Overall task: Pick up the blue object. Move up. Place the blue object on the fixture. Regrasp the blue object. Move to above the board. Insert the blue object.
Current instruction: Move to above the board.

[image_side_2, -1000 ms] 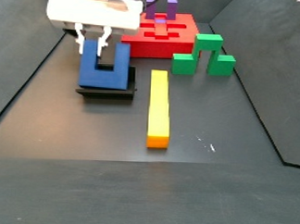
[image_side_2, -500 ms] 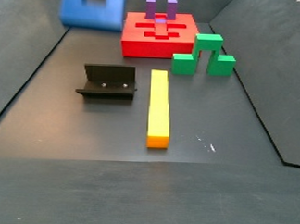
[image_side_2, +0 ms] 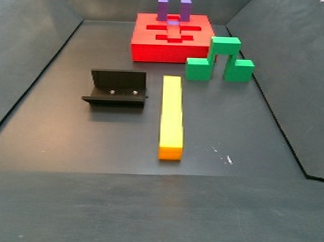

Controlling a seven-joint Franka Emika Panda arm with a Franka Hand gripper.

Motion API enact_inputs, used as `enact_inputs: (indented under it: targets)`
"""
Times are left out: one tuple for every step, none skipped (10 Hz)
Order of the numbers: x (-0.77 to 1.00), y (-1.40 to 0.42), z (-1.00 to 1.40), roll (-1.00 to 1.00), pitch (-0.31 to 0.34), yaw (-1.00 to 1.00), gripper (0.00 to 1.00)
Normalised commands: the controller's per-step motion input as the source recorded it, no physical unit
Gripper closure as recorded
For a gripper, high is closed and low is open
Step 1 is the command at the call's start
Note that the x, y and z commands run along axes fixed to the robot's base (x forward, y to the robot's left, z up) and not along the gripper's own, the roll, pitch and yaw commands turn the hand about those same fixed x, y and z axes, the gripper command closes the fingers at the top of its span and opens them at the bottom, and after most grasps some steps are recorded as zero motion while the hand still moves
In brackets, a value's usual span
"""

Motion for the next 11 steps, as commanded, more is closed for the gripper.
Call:
enact_inputs:
  targets:
    - [-1.38,-1.40,0.30,-1.00,0.117,-0.11,1.00]
    - [-1.40,-1.38,0.27,-1.00,0.118,-0.11,1.00]
    - [-1.40,-1.36,0.26,-1.00,0.128,-0.09,1.00]
    - [-1.40,-1.36,0.26,-1.00,0.137,-0.09,1.00]
    - [-0.54,-0.48,0.10,-1.00,0.136,-0.07,1.00]
    - [-0.30,-0.24,0.04,-1.00,0.138,-0.07,1.00]
    - [-0.10,-0.07,0.01,-1.00,0.146,-0.06,1.00]
    - [-0.11,-0.07,0.03,-1.00,0.131,-0.04,1.00]
    - [-0.10,-0.02,0.01,-1.00,0.110,-0.04,1.00]
    - [-0.08,0.03,0.00,-1.00,0.095,-0.03,1.00]
    - [-0.07,0.03,0.01,-0.79,0.054,-0.01,1.00]
